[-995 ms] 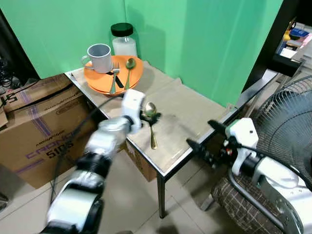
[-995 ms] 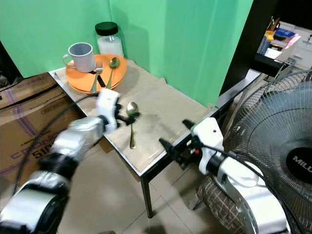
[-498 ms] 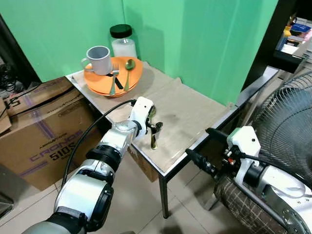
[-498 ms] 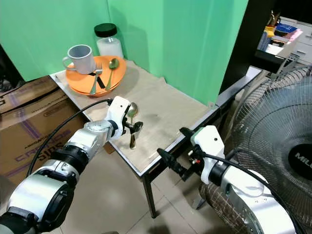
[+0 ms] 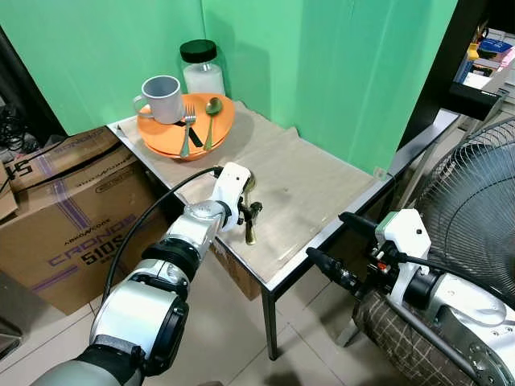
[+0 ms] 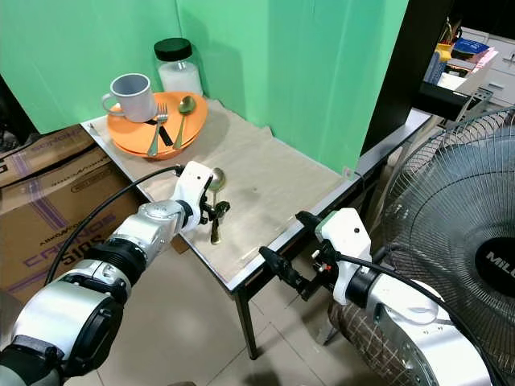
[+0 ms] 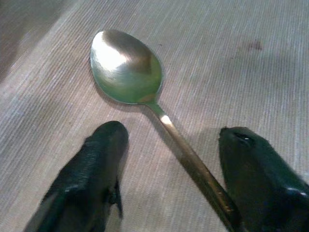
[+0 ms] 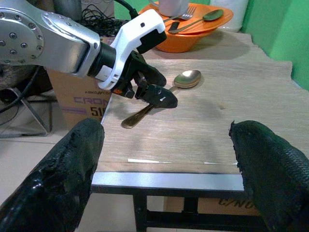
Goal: Setting the table
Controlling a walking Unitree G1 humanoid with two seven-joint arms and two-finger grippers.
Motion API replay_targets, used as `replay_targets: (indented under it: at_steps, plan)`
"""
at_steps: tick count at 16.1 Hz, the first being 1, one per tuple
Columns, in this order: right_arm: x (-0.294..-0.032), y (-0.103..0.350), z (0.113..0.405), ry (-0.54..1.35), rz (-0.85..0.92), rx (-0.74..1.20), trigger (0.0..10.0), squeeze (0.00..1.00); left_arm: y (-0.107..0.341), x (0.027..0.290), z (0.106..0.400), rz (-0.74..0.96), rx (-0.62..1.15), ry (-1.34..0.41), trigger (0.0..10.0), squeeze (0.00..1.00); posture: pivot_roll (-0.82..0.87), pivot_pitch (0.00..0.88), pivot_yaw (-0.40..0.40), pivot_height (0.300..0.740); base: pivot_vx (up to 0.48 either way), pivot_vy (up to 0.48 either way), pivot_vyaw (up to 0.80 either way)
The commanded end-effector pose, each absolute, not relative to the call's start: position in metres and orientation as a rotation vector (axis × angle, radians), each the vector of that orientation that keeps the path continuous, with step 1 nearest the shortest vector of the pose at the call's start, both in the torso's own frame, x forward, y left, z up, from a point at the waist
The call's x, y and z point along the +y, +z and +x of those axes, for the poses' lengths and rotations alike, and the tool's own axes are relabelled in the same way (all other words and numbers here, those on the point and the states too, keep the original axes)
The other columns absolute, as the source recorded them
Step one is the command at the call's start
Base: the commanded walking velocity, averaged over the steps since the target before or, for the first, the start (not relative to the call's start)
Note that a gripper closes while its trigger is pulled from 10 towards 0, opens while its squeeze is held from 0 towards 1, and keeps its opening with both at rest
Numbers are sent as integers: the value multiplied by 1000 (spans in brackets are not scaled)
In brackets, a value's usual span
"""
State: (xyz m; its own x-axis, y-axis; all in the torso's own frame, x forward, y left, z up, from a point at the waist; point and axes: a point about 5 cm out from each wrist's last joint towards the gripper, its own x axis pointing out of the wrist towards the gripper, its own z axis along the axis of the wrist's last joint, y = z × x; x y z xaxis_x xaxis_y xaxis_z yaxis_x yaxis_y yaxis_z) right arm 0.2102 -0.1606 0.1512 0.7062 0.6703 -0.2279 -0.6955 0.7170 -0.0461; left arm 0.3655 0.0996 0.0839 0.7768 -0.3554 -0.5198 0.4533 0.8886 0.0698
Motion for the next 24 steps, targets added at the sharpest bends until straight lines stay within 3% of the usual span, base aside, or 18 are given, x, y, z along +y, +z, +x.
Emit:
replay_targets:
  at_steps: [1,10,24]
  plan:
    - [-159,158,212,778,-142,180,10000,0,84,108,367,210,532,-402,0,0,-119,0,83,740,0,0,0]
    - [-173,160,215,755,-193,181,10000,0,91,103,371,167,523,-414,0,0,-122,0,83,740,0,0,0]
    - [-169,153,203,865,-199,223,10000,0,92,106,373,165,544,-389,0,0,-117,0,89,740,0,0,0]
